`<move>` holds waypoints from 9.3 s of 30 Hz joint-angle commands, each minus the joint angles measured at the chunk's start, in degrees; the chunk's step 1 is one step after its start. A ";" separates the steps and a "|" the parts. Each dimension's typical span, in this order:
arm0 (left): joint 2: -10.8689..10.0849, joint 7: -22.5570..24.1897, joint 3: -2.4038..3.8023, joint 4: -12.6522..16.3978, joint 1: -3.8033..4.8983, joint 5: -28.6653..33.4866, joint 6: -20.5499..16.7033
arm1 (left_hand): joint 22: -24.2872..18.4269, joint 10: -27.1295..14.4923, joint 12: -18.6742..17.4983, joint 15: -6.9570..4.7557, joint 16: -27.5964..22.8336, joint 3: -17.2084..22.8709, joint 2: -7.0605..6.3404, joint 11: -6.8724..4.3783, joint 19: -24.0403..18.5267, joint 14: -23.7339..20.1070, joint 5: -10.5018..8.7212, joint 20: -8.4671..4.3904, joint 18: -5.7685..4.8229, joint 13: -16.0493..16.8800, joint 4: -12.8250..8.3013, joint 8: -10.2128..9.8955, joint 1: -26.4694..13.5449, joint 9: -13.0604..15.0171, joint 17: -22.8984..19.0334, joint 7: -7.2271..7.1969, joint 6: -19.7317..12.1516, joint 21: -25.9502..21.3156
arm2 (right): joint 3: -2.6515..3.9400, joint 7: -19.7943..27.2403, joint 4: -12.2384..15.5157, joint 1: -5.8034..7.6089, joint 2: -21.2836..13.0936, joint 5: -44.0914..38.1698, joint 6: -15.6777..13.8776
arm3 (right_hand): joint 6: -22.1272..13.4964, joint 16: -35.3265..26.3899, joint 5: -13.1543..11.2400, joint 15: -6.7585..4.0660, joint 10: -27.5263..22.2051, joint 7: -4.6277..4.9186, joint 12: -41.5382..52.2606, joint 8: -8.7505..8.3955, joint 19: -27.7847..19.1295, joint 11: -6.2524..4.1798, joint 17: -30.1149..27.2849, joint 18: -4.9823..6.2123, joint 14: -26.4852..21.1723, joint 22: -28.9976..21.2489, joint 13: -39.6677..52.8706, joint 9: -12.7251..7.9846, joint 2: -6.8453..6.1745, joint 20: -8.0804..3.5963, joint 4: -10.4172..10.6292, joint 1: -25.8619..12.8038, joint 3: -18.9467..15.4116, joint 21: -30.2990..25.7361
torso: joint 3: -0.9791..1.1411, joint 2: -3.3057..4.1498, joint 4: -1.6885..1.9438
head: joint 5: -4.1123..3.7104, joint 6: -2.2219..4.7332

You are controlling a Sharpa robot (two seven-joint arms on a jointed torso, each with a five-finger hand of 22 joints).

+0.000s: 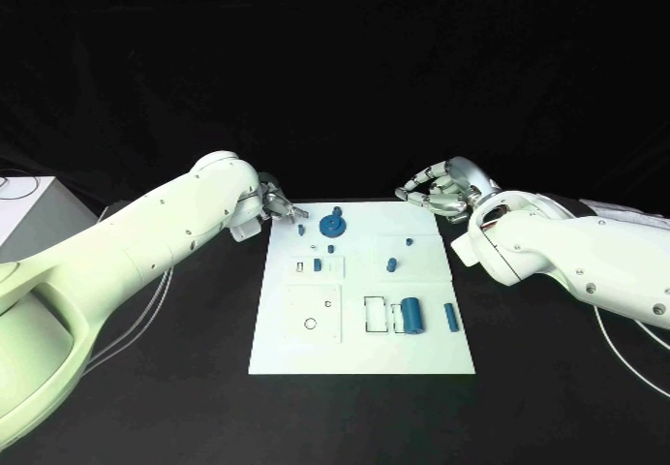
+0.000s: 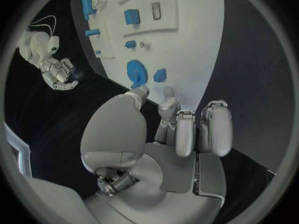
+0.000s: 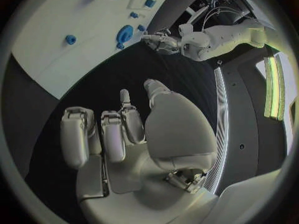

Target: Assemble the parts on the task board

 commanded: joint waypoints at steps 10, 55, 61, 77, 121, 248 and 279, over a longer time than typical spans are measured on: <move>0.20 0.04 -0.70 0.57 0.12 0.48 1.63 | 4.15 -0.05 -0.08 -0.46 0.26 -0.96 0.32 -0.29 0.39 5.75 -0.02 -0.11 -0.21 -0.10 -0.08 0.82 -1.22 0.71 14.22 -0.33 -0.26 0.22 | 0.04 0.87 -0.08 0.07 0.25 -0.06 -3.36 | -0.82 -2.30 1.43 -0.38 -3.17 -0.06 -3.69 0.43 -0.45 -0.26 8.69 1.93 4.24 4.76 -1.66 0.93 -0.48 -0.53 0.12 -0.75 0.96 -6.97 | -0.01 0.42 0.05 | 0.25 -0.28; -0.17 0.58 -1.09 0.48 0.13 6.38 2.82 | 4.39 0.13 0.17 -1.59 0.51 11.88 1.18 -1.60 0.34 5.89 0.41 -0.95 -0.22 -0.04 -3.54 3.30 10.39 4.97 14.61 -1.74 -1.00 0.19 | 0.03 0.82 -0.61 0.05 0.72 0.20 -3.43 | -0.90 -2.98 1.82 -0.51 -5.24 -0.15 -6.43 0.53 -0.89 -0.38 7.81 2.23 4.03 3.60 -4.66 1.39 -0.54 -0.66 0.11 -0.79 1.52 -8.81 | 0.09 0.68 0.00 | 0.42 -0.60; -0.39 0.37 -1.09 0.55 0.13 8.43 2.82 | 4.87 1.14 0.16 -1.70 0.81 22.80 -0.37 -1.72 0.63 6.06 0.61 -1.19 -0.33 0.10 -7.67 5.34 9.00 8.38 15.09 -1.73 -1.83 0.41 | 0.03 0.83 -0.59 0.04 0.69 0.20 -3.50 | -0.90 -2.98 1.82 -0.51 -5.24 -0.15 -6.43 0.53 -0.89 -0.38 7.81 2.23 4.03 3.60 -4.66 1.39 -0.54 -0.66 0.11 -0.79 1.52 -8.81 | 0.06 0.65 -0.01 | 0.36 -0.64; -3.71 -0.42 -1.30 6.53 0.10 10.17 0.98 | 5.71 2.91 0.96 -1.90 0.81 30.58 -1.92 -1.92 1.23 6.06 4.47 -1.33 -0.51 1.27 -12.37 7.57 4.11 11.43 15.09 -1.84 -1.07 0.90 | 0.03 1.09 -1.27 0.03 0.32 0.68 -3.79 | -0.91 -3.13 1.85 -0.53 -5.37 -0.16 -6.64 0.54 -0.98 -0.40 7.60 2.29 3.98 3.39 -4.91 1.43 -0.52 -0.68 0.11 -0.79 1.60 -9.13 | 0.01 0.12 0.48 | 0.08 -0.62; -14.62 -0.43 -8.11 27.85 -3.86 5.40 -9.50 | 6.56 3.98 1.32 -2.23 0.80 31.90 -2.34 -2.29 1.87 6.06 7.29 -1.59 -0.73 1.82 -13.91 7.83 2.31 11.82 15.07 -2.19 -0.01 1.44 | -0.69 23.08 -8.24 -1.07 0.87 20.51 0.16 | -5.05 -82.87 1.77 10.22 -27.50 6.98 -68.19 -6.90 -36.91 8.33 -55.64 8.71 -30.44 -61.35 -71.38 -4.84 -3.37 10.49 -3.62 7.77 17.62 -77.36 | -0.86 -2.21 1.84 | 0.34 -3.18; -10.78 -0.19 -8.95 24.92 -6.85 -1.11 -2.74 | 5.96 4.12 0.43 -2.49 0.81 31.15 -3.15 -2.68 1.42 6.06 6.88 -1.77 -0.56 0.87 -13.10 7.75 -1.50 12.14 15.09 -2.83 0.42 0.95 | -0.68 23.25 -7.15 -1.36 0.74 21.22 1.71 | -4.64 -83.96 2.91 10.45 -26.62 7.47 -70.19 -7.65 -36.94 8.64 -57.47 8.63 -29.94 -63.71 -71.34 -5.78 -2.99 10.59 -3.64 6.61 17.69 -77.35 | -0.81 -2.04 1.87 | -0.23 -5.37; -11.37 -0.28 -9.28 24.96 -7.02 -3.82 -1.29 | 6.69 3.91 -0.59 -2.62 0.81 32.63 -2.49 -2.82 1.94 6.06 7.11 -2.02 -0.76 -0.42 -15.54 8.12 0.50 12.52 15.09 -2.79 1.03 1.39 | -0.68 23.19 -7.14 -1.42 0.70 21.22 2.05 | -4.65 -84.12 3.01 10.49 -26.61 7.51 -70.43 -7.76 -37.01 8.68 -57.69 8.61 -29.97 -63.99 -71.34 -5.90 -2.93 10.61 -3.64 6.49 17.69 -77.35 | -0.93 -2.07 1.88 | -0.43 -5.39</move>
